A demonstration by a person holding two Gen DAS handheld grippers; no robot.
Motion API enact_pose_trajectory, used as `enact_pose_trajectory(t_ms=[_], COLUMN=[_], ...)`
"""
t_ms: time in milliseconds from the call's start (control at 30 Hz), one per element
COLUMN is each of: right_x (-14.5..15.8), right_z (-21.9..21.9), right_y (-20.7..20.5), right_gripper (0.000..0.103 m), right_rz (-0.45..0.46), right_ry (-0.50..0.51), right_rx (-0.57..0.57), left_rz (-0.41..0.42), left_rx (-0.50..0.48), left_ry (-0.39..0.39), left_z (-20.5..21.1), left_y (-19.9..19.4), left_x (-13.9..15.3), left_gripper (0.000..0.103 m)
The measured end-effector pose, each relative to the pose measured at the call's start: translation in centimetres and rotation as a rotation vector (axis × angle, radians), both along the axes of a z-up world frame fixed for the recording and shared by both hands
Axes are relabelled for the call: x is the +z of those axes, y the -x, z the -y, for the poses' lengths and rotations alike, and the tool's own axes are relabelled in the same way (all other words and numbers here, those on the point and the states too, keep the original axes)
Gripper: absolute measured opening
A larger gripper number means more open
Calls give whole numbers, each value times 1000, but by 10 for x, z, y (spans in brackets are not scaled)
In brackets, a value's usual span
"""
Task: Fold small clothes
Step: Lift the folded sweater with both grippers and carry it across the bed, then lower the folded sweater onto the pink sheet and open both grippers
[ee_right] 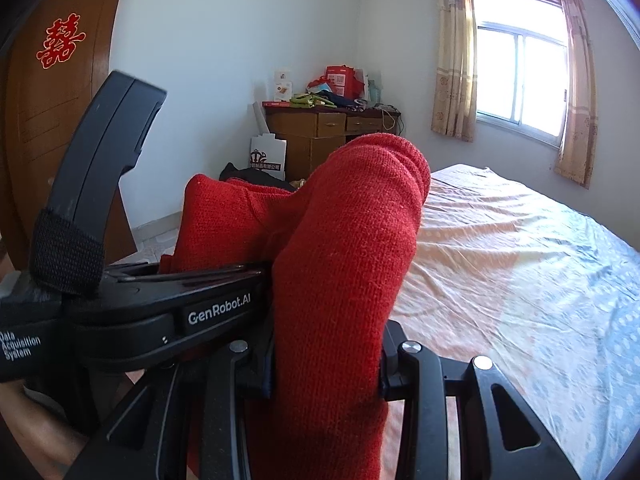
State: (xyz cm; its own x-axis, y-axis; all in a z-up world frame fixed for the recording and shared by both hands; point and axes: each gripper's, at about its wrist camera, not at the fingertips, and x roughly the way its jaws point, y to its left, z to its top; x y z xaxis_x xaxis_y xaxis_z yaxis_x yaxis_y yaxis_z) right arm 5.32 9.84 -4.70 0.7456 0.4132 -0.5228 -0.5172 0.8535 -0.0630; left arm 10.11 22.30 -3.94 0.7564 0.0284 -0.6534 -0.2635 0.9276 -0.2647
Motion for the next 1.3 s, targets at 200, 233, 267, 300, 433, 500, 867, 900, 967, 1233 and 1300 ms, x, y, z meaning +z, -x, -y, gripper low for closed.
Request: enact_pose_trajectory(t_ms=[200,233,267,300,433,500,867,900,967,1233,1300], right_x=[-18,-21,-25,-29,-45,-53,-86,-87,-87,-70,-54], right_z=[-3,-4,-5,-6,-4,-1,31,34,39,63,63], right_y=[-30,-35,-40,-44,-59,-71,-116,-116,-111,-75,-58], right_gripper=[38,37,38,38,38,38,45,45,47,55,42], right_rz=[-35,-40,-44,-48,-78,-117,-396,-400,-412,-348,-250], right_ry=[-21,-19,-16,-6,18,5,-207,-214,-225,-191,-135], right_rx=[-27,-30,-32,-36,-40,-39,-64,-63,-63,-108,-139], left_rz=[-23,-27,-31,-37,-71,-85,-187,-187,-188,-189,-188], left_rx=[9,8,9,11,17,17,12,14,28,49,49], left_ry=[-57,-61,-64,-68,-75,-76,74,50,9,-7,-2], left_z=[-1,-2,-2,-4,-7,-8,-24,-20,-16,-19,-21], left_y=[-24,-28,-30,-33,-43,-45,-71,-72,-70,-67,-70], left_x=[-11,-15,-17,-21,-32,-36,-59,-58,-58,-59,-60], left_gripper=[43,43,43,43,43,43,71,74,84,93,93])
